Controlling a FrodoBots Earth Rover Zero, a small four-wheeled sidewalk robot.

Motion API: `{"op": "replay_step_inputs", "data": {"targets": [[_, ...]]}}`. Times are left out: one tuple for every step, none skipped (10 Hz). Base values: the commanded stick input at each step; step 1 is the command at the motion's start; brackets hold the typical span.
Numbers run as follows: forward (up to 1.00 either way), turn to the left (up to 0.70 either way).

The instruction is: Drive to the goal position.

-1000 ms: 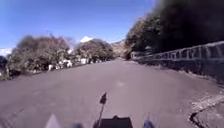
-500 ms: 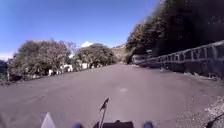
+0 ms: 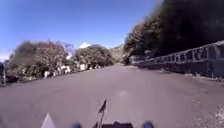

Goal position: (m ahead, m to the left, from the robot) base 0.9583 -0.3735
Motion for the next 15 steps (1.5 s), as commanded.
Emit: {"op": "replay_step_inputs", "data": {"targets": [[0.50,-0.20],[0.50,-0.01],[0.50,0.00],[0.50,0.00],[0.50,0.00],[0.50,0.00],[0.50,0.00],[0.50,0.00],[0.50,0.00],[0.50,0.00],[0.50,0.00],[0.50,0.00],[0.50,0.00],[0.50,0.00],[0.50,0.00]]}}
